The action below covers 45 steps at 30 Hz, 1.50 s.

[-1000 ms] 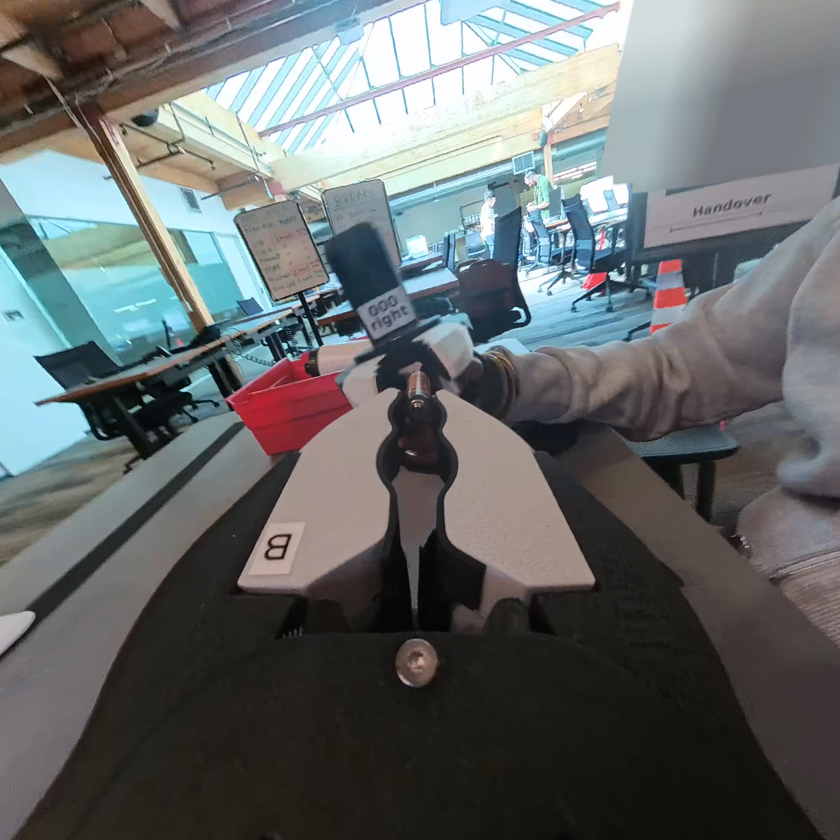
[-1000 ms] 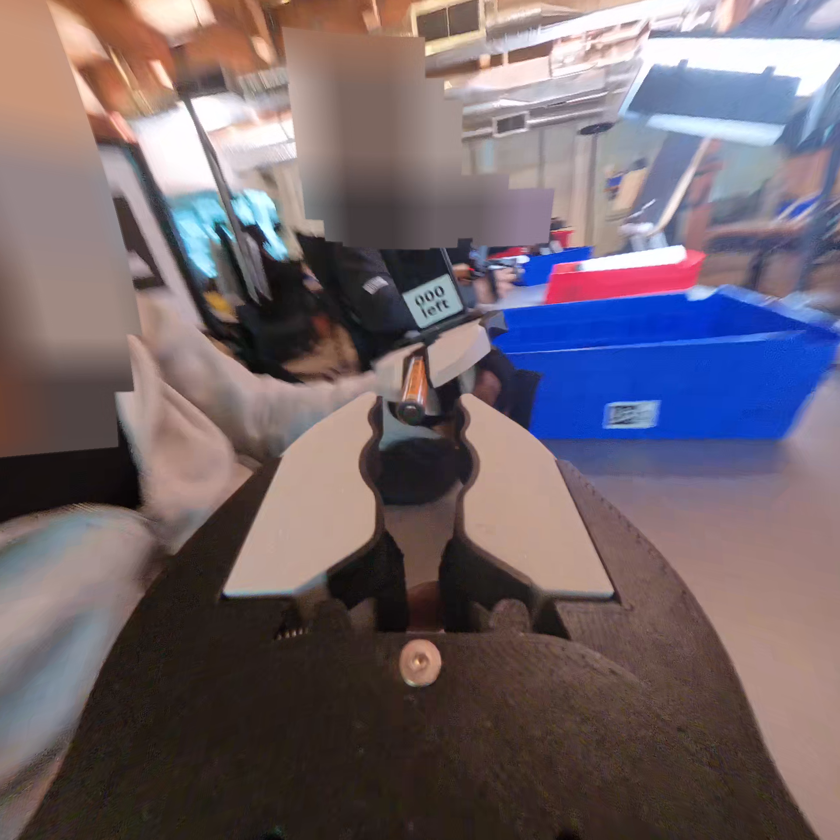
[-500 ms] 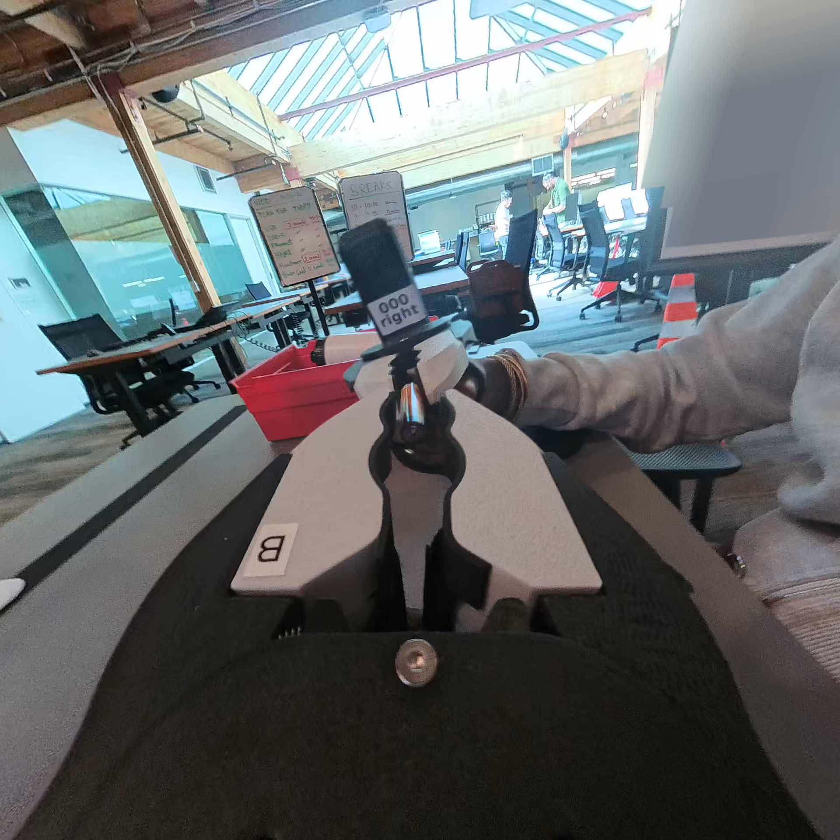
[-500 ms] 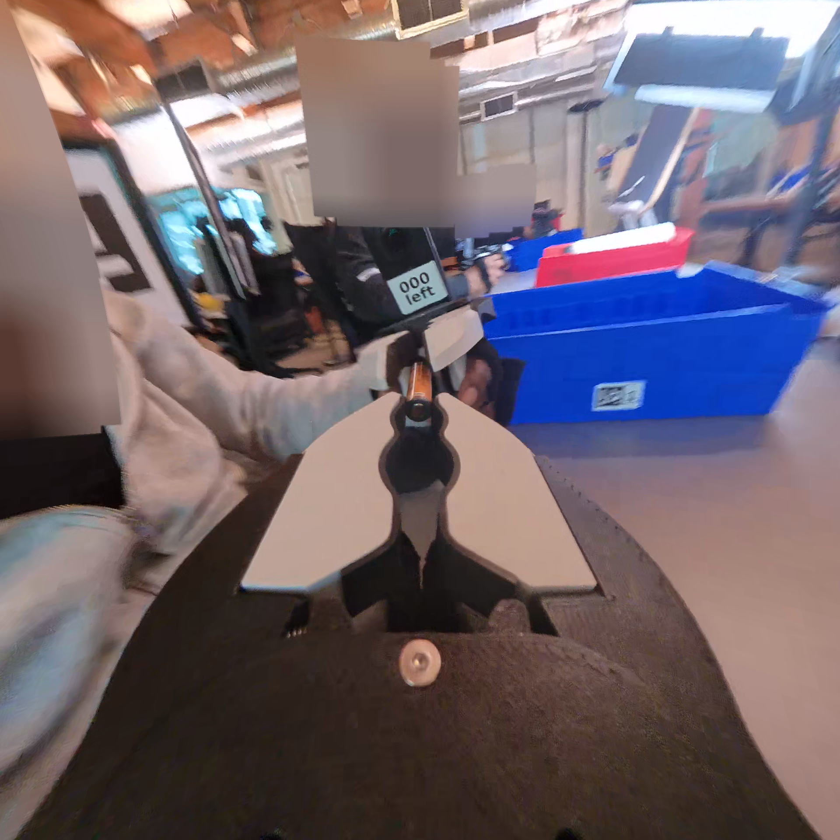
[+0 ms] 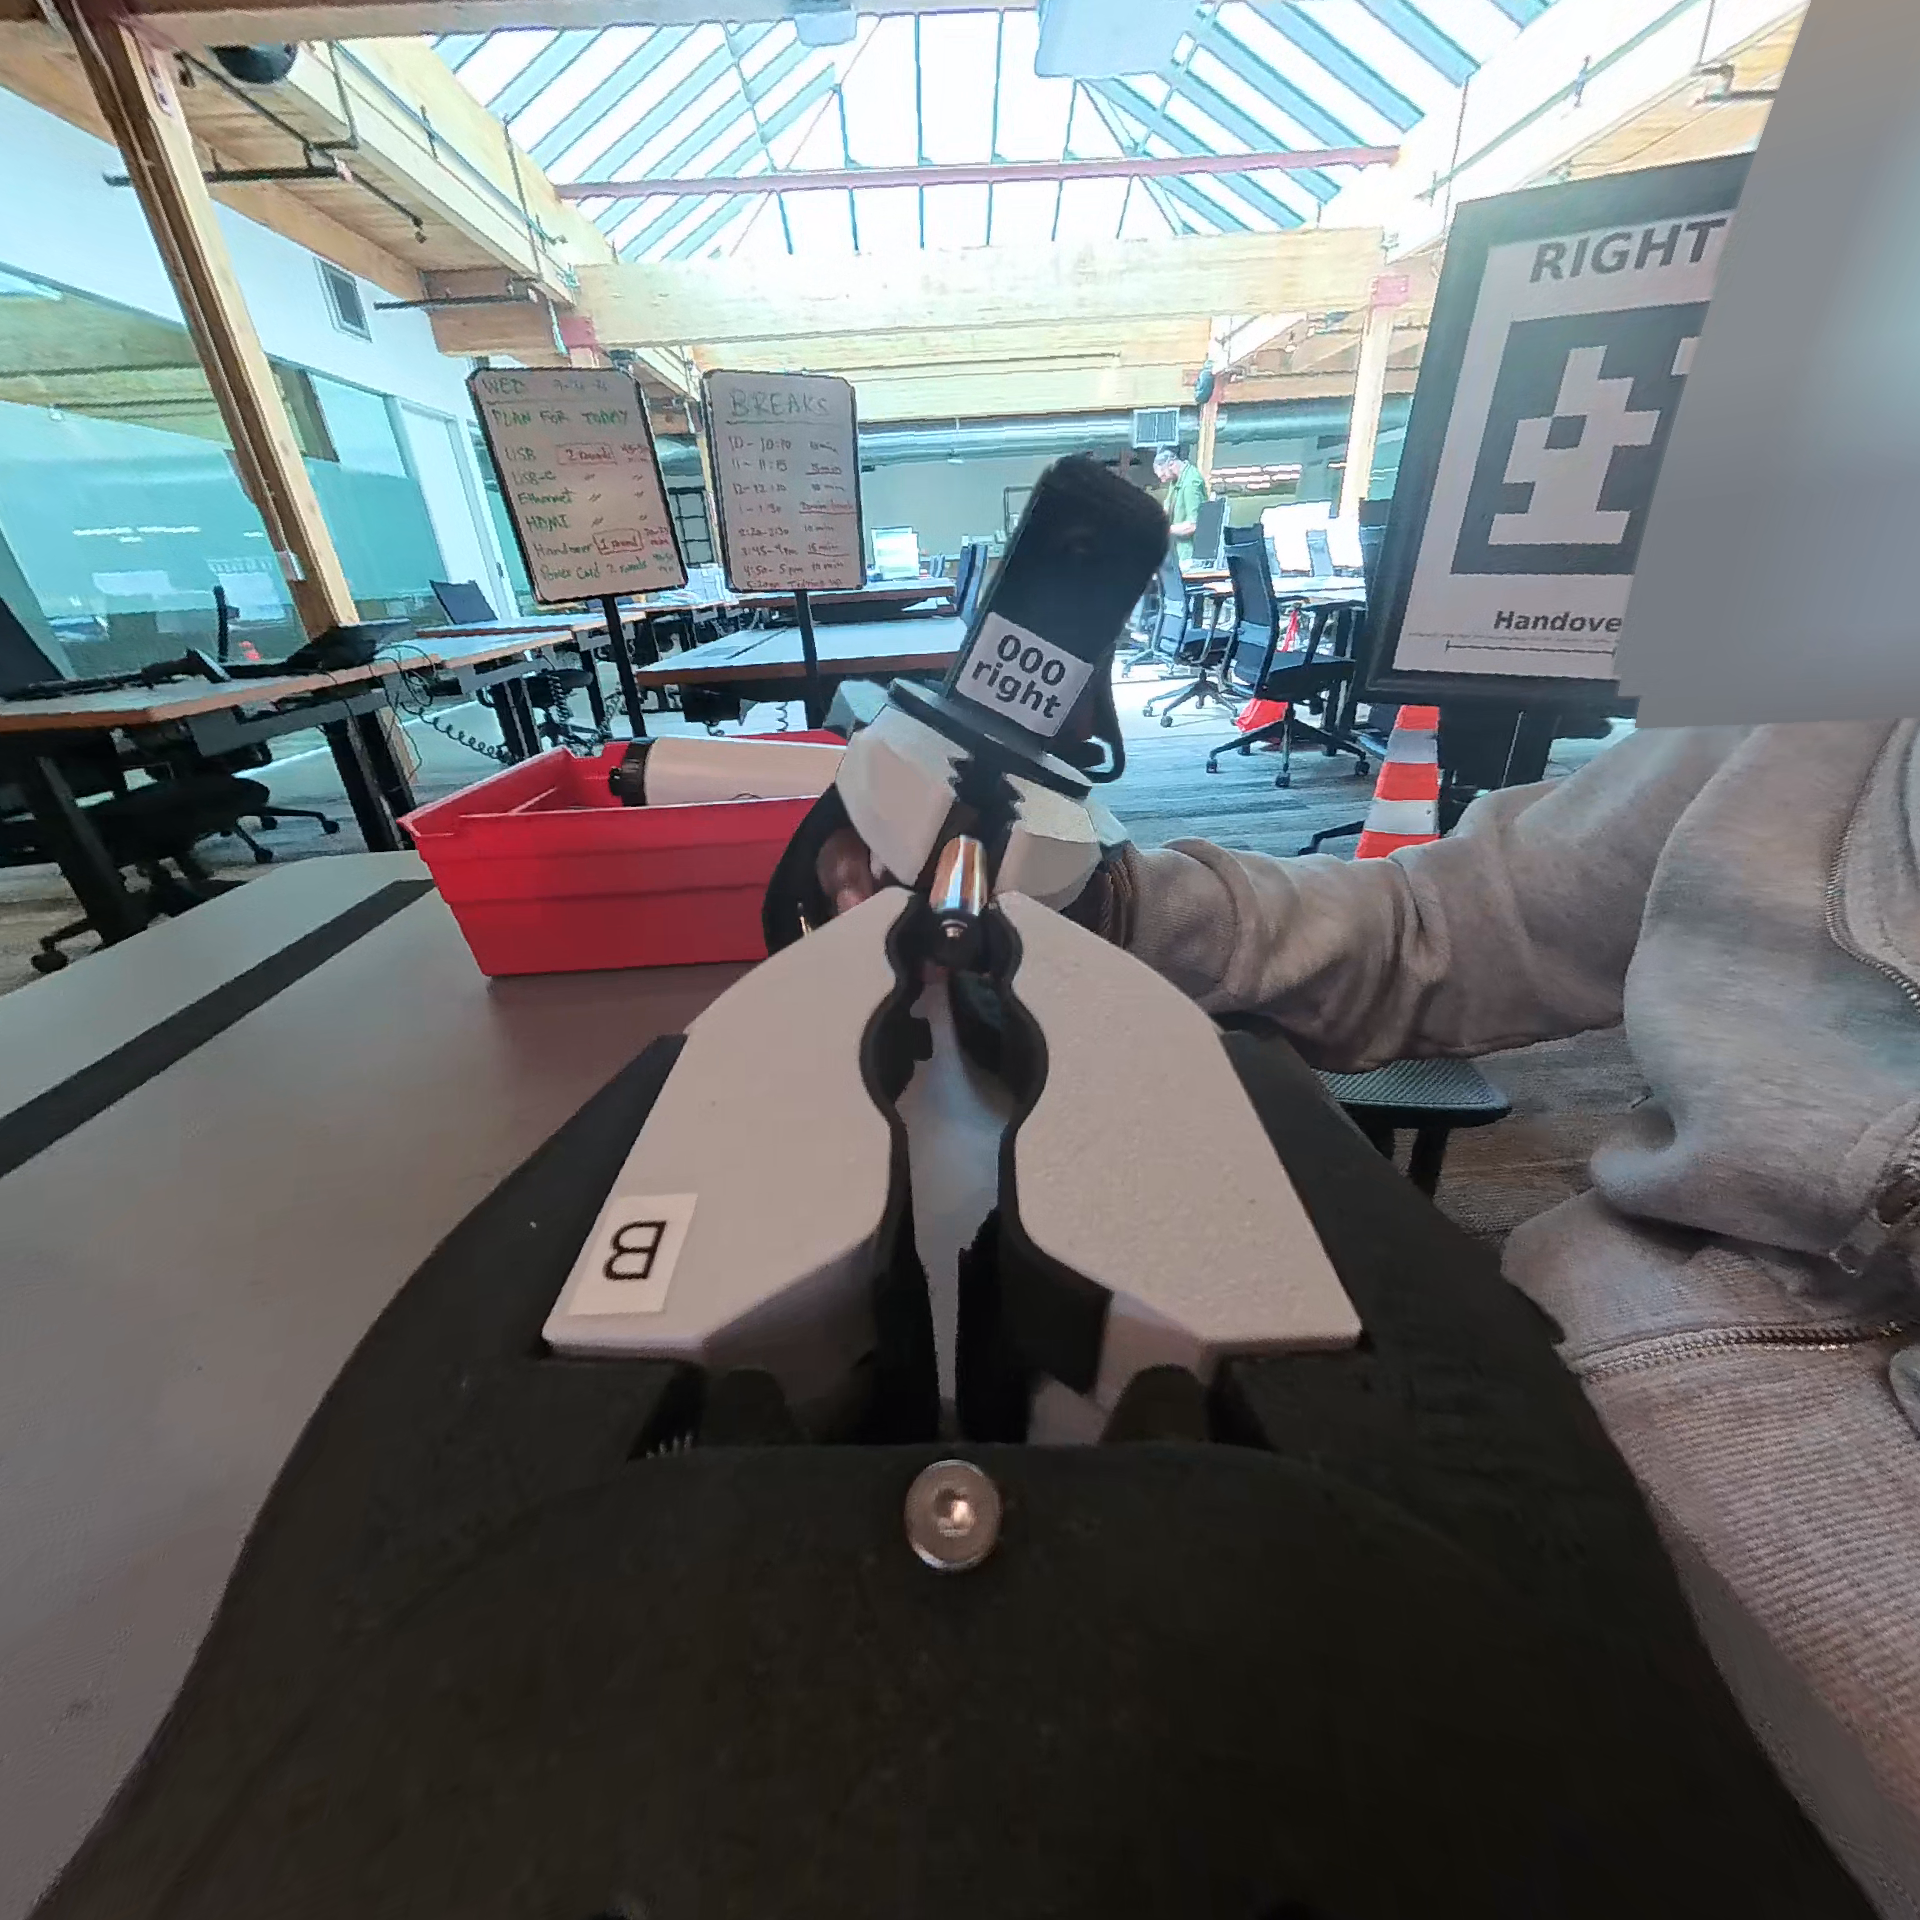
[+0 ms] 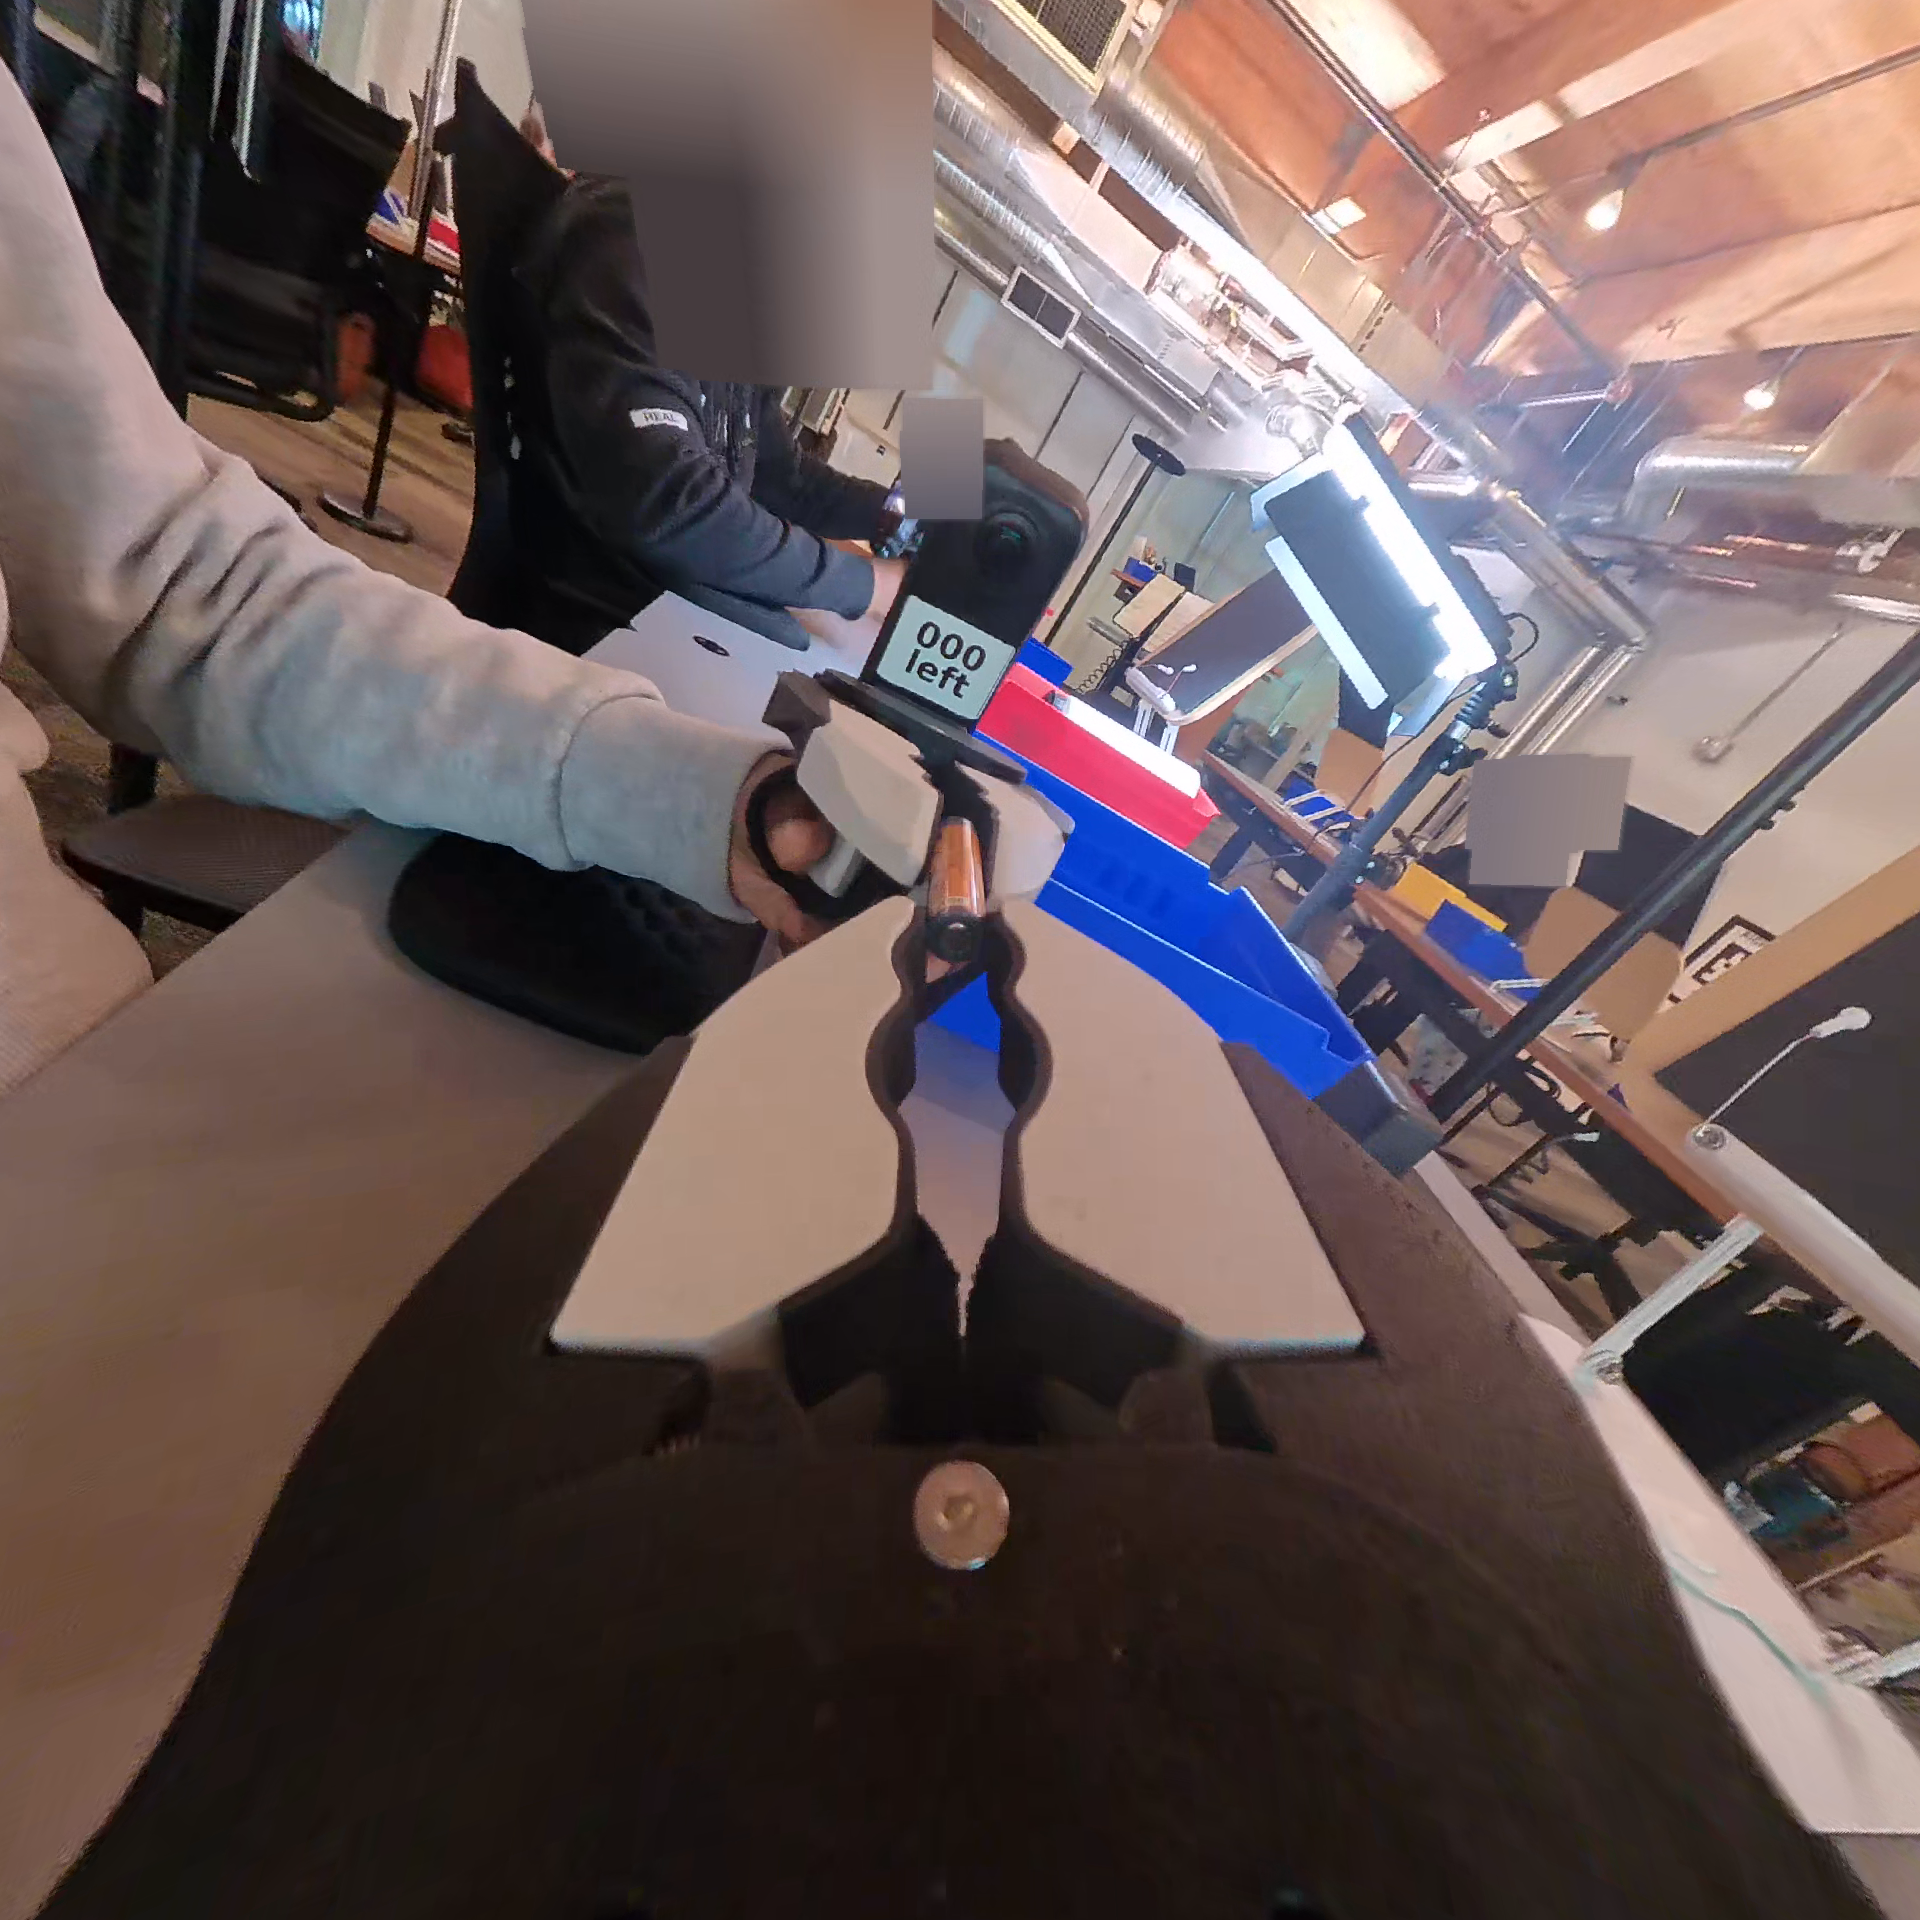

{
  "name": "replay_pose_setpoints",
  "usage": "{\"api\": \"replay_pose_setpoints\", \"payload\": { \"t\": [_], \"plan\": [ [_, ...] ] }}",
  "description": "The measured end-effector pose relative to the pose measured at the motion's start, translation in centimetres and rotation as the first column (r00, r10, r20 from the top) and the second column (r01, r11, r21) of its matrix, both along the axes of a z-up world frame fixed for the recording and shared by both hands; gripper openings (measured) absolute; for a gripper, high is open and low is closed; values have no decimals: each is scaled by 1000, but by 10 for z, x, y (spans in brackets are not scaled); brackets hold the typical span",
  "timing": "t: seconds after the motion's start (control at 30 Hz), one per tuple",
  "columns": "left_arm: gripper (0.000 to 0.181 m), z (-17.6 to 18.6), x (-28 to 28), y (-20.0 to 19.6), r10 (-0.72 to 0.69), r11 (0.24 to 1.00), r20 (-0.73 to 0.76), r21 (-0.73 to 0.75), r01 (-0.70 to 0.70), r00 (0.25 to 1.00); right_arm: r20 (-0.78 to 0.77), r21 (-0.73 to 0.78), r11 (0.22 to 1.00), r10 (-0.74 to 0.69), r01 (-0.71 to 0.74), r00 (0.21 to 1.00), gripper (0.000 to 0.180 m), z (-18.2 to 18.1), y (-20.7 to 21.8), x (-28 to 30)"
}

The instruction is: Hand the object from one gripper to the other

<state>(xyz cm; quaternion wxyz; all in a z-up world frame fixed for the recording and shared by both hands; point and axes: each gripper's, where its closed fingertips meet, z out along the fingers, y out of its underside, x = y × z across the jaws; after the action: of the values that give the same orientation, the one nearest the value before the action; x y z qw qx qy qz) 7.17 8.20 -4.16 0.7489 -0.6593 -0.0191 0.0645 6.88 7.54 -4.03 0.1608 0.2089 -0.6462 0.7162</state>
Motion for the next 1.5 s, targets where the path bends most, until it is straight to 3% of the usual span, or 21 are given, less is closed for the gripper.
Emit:
{"api": "replay_pose_setpoints", "payload": {
  "t": [0.1, 0.2, 0.33, 0.47, 0.57, 0.67, 0.73, 0.87, 0.97, 1.2, 1.27, 1.5],
  "plan": [
    [10, 2, 0, 0, 30, 1000, -81, 2, -30, 996, 115, 4, 1000, 21, -22, 993, 12, 0, 0, -2],
    [10, 3, -1, -1, 78, 997, -182, -5, -80, 980, 339, 8, 995, 87, -95, 937, 21, 1, 1, -4],
    [10, 1, -2, 1, 98, 994, -235, -19, -106, 967, 637, -41, 966, 221, -254, 738, 22, 5, 4, -3],
    [10, 0, -3, 1, 108, 993, -255, -26, -118, 961, 808, -66, 920, 277, -387, 520, 21, 1, 5, 1],
    [10, -1, -3, 2, 106, 992, -260, -33, -118, 960, 833, -87, 907, 293, -412, 469, 17, 1, 4, 2],
    [10, -2, -4, 2, 115, 991, -240, -35, -127, 964, 810, -58, 924, 265, -378, 523, 13, -2, 4, -1],
    [10, -2, -7, 1, 119, 992, -190, -26, -126, 975, 759, -24, 945, 230, -328, 609, 10, -4, 3, -4],
    [15, 0, -7, -1, 89, 996, -96, -6, -90, 991, 517, 41, 986, 117, -161, 848, 10, -6, 1, -10],
    [17, 0, -5, 0, 60, 998, -49, 0, -60, 997, 361, 19, 995, 88, -102, 928, 10, 0, 3, -8],
    [19, -4, -5, 2, 50, 998, -31, -27, -51, 998, 219, -50, 995, 97, -88, 971, 10, 11, 6, -1],
    [10, -2, -3, 1, 43, 999, -38, -15, -43, 998, 204, -46, 995, 93, -85, 975, 10, 10, 7, 0],
    [9, 0, -2, 1, 45, 999, -86, -14, -46, 995, 212, -57, 994, 104, -94, 972, 10, 11, 7, 2]
  ]
}}
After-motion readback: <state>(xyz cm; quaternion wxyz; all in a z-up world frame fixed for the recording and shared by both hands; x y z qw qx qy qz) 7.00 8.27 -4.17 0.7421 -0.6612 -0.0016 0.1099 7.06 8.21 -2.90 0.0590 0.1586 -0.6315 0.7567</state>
